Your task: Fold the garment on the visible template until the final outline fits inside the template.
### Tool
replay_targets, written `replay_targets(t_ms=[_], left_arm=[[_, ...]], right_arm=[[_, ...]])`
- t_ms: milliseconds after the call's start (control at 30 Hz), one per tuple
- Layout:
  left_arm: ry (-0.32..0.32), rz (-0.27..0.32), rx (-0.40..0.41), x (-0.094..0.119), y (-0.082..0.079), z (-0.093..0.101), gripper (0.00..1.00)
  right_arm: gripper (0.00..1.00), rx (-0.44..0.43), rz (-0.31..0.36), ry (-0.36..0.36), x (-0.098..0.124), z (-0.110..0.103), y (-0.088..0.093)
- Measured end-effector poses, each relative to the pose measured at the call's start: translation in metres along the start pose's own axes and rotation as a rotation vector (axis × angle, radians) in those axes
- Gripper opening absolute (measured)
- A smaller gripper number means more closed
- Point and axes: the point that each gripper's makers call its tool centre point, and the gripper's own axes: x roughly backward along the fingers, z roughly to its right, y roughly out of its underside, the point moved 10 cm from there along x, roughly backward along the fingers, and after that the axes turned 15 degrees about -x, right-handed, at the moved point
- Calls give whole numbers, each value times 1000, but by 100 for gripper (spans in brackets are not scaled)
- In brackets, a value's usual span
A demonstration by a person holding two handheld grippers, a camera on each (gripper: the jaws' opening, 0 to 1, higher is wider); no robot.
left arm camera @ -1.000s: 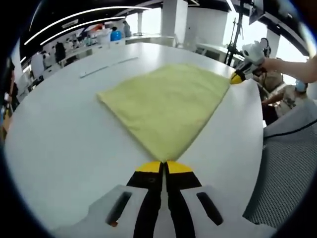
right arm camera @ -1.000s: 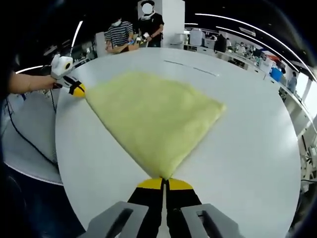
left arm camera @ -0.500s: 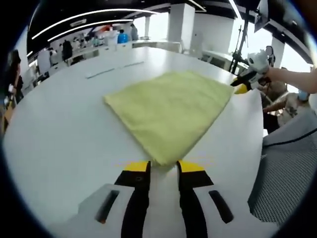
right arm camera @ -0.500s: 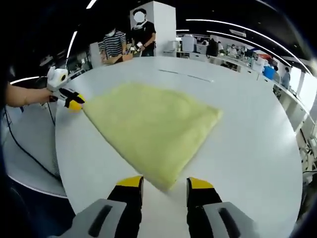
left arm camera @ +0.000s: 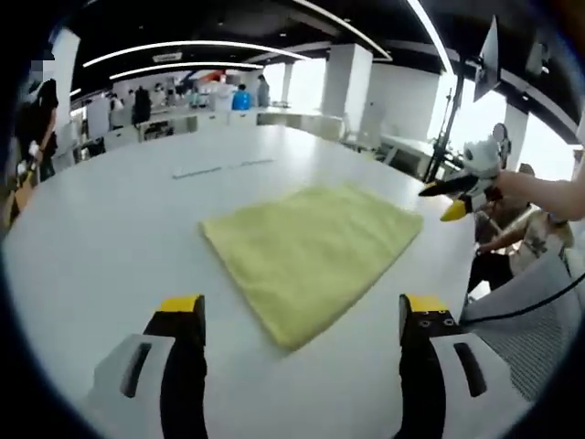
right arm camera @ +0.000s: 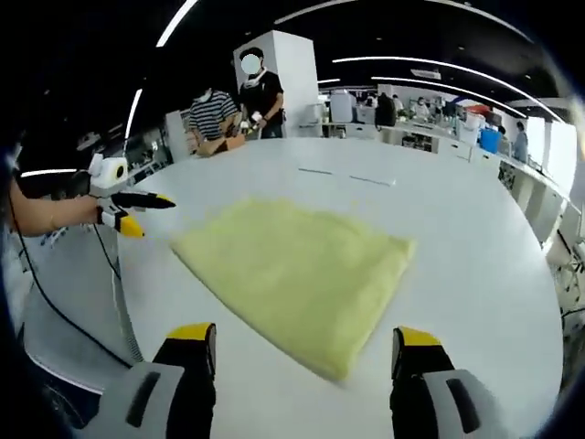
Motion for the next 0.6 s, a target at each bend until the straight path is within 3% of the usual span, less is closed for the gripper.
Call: replay_targets(t_ms=[200,300,600], left_arm=[[-40,28,44,15,-4,1,95],[-75,41,106,26,-2,1,97],[-136,71,47,51,1,14,99]], right_arm=[[93,-4,69,-13,13,-15,-7],[99,-7,102,-14,22,-22,-8],[99,27,163,-7,41,-30,-5]])
